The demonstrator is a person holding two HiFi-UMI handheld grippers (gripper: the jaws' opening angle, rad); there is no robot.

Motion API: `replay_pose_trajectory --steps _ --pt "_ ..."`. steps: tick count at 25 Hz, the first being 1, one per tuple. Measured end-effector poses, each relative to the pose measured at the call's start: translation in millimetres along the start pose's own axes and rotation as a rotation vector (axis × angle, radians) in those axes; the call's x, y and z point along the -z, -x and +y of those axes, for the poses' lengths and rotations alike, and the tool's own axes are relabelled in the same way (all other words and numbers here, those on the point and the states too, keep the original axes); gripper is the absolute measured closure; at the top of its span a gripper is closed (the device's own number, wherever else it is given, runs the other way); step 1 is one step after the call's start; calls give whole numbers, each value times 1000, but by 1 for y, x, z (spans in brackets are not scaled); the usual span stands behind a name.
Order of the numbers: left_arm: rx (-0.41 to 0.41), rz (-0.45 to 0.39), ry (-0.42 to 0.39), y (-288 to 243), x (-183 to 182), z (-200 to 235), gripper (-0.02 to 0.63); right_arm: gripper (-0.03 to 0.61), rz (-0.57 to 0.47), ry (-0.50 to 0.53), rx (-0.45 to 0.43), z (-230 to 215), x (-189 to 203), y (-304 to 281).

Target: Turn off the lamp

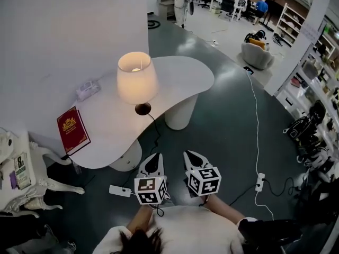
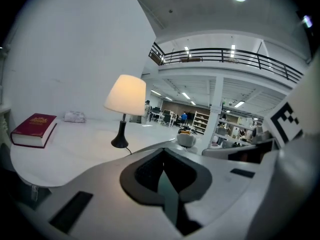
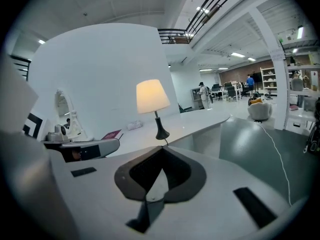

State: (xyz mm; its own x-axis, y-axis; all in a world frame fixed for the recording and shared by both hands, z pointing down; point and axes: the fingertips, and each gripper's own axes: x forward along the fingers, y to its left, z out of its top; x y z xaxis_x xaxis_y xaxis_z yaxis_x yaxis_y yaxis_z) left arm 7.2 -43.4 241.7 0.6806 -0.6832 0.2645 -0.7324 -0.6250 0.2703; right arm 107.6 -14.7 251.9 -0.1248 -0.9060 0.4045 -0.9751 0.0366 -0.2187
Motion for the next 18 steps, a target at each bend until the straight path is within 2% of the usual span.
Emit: replay_pose_trajectory --steps 5,18 --pt "-48 -6 36 -1 0 23 604 580 35 33 -49 16 0 -22" --pt "-152 -4 90 9 7 68 604 580 97 88 -111 35 -4 -60"
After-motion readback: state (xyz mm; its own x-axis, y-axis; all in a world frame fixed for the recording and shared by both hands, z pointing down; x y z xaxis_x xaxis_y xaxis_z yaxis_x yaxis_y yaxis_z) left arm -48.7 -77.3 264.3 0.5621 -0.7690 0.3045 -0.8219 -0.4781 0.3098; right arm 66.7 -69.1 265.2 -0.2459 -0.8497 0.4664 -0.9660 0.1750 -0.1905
